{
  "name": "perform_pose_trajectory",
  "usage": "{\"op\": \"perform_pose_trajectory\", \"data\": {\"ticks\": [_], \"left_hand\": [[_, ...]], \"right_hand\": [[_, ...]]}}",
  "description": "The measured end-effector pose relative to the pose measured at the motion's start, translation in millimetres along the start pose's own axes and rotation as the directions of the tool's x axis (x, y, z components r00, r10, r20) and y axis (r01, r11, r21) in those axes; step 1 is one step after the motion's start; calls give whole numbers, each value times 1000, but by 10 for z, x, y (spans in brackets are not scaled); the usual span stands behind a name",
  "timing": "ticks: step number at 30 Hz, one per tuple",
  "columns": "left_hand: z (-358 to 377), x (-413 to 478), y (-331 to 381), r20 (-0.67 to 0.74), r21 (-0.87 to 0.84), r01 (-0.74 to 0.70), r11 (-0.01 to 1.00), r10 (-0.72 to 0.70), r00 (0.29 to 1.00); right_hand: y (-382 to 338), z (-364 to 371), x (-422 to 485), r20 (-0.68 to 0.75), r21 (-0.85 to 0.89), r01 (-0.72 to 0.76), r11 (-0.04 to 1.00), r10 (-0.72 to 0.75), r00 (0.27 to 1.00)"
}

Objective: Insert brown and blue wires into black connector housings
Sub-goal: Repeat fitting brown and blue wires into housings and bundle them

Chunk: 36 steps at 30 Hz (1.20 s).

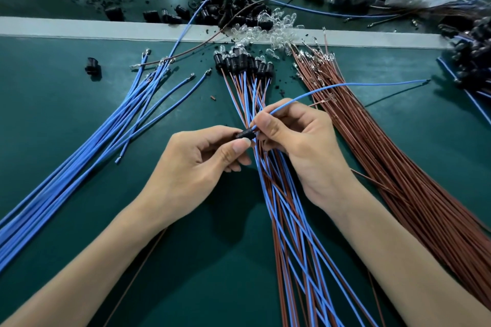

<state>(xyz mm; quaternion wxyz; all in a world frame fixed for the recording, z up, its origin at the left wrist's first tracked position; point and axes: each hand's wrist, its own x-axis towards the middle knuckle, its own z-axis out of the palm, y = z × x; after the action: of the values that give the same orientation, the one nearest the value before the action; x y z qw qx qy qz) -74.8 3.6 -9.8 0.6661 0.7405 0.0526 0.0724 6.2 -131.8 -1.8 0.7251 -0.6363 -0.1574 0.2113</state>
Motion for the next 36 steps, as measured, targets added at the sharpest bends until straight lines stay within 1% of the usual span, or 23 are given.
{"op": "perform_pose_trajectory", "data": {"ticks": [4,6,9,12,13,14,17,21,24,28,29,33,36], "left_hand": [[3,-4,-4,-2,11,-8,1000,8,1000],[-3,-4,-11,-6,20,-11,1000,11,1000],[-14,6,-11,-38,21,-13,1000,13,999],[-6,23,-4,-83,-4,-8,1000,8,997],[-1,27,-5,-98,-4,-6,1000,5,995],[-2,28,-9,-114,-5,0,1000,0,994],[-6,28,-18,-142,-13,4,1000,-5,990],[1,20,-22,-152,-11,-14,1000,13,988],[-7,28,-22,-154,-5,-18,1000,17,988],[16,20,2,-111,-8,-41,999,40,993],[23,16,5,-103,-3,-48,999,47,994],[4,9,-8,-111,26,-36,999,38,993],[8,6,-3,-116,32,-36,999,40,992]], "right_hand": [[36,5,10,-7,-161,74,984,-76,997],[36,2,7,5,-201,93,975,-93,996],[25,-13,7,22,-111,66,992,-63,998],[31,-17,13,1,20,23,1000,-23,1000],[30,-14,13,-4,38,20,999,-20,1000],[32,-6,12,-9,33,28,999,-28,1000],[20,1,7,-42,-56,62,996,-65,997],[27,0,10,-79,-118,54,992,-63,995],[34,7,1,-74,-94,12,995,-19,997],[0,-17,21,-46,28,-75,997,76,996],[-3,-18,24,-48,28,-79,996,81,996],[8,17,6,-61,-137,9,990,-17,998],[-13,-25,20,-45,-228,29,973,-40,998]]}}
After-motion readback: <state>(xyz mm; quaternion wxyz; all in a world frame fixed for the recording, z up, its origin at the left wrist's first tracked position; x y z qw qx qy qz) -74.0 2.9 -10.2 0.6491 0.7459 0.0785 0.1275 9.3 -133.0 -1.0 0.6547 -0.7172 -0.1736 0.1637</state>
